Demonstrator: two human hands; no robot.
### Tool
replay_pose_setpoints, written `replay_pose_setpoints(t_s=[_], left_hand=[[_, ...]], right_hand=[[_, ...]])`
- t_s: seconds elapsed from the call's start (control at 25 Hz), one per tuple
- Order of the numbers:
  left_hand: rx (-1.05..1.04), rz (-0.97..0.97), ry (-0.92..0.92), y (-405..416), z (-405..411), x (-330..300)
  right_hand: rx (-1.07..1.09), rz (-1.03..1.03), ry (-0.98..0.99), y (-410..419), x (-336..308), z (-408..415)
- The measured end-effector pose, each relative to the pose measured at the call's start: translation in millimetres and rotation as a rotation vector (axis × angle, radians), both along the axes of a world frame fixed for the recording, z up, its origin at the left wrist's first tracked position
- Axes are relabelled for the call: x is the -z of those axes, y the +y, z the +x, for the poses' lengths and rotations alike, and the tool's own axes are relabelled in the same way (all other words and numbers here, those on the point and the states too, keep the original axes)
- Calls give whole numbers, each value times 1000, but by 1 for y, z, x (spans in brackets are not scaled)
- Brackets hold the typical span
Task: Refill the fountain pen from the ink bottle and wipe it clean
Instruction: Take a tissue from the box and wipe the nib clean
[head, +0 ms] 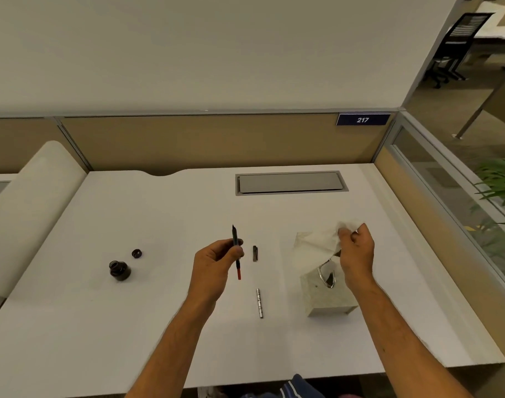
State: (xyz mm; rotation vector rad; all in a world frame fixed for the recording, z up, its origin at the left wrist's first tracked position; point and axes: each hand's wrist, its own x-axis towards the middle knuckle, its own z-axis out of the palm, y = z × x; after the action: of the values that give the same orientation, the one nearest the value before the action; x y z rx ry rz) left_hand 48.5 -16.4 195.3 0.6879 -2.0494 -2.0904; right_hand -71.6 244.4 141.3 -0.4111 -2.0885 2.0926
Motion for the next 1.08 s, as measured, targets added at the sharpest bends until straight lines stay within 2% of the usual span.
replay_pose_setpoints(t_s=[0.12,0.2,0.36,0.44,0.64,1.08], left_hand=[[-31,8,7,0,13,0],[-44,15,15,-1,20,1],[-59,1,12,-6,32,2],[-65,-2,1,-11,33,1],[-26,-8,-13,-30,30,-2],[105,-45,-45,-79,23,14]], right_hand=[[-147,-39,-18,-15,-3,7],[-242,-81,-109,-30,-5,15],[-381,-352,-263,-60,-10,34],[-465,-391,-302,-74,-13,39],[-585,-123,-222,-105,-11,45],[-597,62,-189,-168,-8,60]])
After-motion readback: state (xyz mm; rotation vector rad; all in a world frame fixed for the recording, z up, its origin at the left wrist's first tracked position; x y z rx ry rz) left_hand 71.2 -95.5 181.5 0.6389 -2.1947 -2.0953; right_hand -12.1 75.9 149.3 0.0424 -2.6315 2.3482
